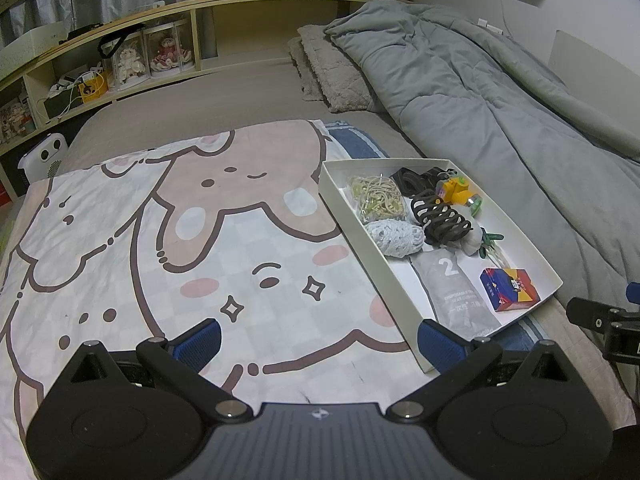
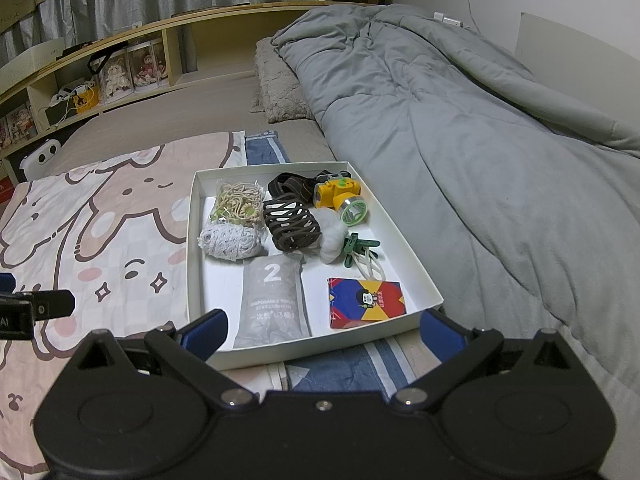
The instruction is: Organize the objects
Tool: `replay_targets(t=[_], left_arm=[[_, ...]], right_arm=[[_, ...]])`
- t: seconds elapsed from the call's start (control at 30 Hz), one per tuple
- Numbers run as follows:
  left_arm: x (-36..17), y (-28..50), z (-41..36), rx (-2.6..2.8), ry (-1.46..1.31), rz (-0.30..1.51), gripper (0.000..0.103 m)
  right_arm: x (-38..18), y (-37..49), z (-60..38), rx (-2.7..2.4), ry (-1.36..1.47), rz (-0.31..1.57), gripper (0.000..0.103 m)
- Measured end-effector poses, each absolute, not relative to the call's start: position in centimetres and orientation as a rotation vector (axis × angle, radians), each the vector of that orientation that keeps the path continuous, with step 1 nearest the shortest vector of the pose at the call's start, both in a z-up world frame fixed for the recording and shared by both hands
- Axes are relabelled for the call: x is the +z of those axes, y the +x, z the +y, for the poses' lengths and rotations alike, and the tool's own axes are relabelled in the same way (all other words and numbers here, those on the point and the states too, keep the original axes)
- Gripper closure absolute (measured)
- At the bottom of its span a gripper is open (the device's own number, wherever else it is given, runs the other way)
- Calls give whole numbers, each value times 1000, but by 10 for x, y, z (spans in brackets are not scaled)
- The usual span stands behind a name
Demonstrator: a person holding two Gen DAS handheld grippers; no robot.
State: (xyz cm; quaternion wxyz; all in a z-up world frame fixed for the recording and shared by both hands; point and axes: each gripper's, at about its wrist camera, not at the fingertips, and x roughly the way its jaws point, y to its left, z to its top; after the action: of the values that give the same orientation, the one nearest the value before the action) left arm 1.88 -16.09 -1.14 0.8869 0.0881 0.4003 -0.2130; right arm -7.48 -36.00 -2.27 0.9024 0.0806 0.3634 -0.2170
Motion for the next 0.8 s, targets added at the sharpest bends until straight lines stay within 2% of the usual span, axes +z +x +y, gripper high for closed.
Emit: replay_targets(t=[0.8], left_arm=[[-10,18,-164,-444,182,836,0]], right_arm=[[-23,-75,-360,-446,168,753,0]])
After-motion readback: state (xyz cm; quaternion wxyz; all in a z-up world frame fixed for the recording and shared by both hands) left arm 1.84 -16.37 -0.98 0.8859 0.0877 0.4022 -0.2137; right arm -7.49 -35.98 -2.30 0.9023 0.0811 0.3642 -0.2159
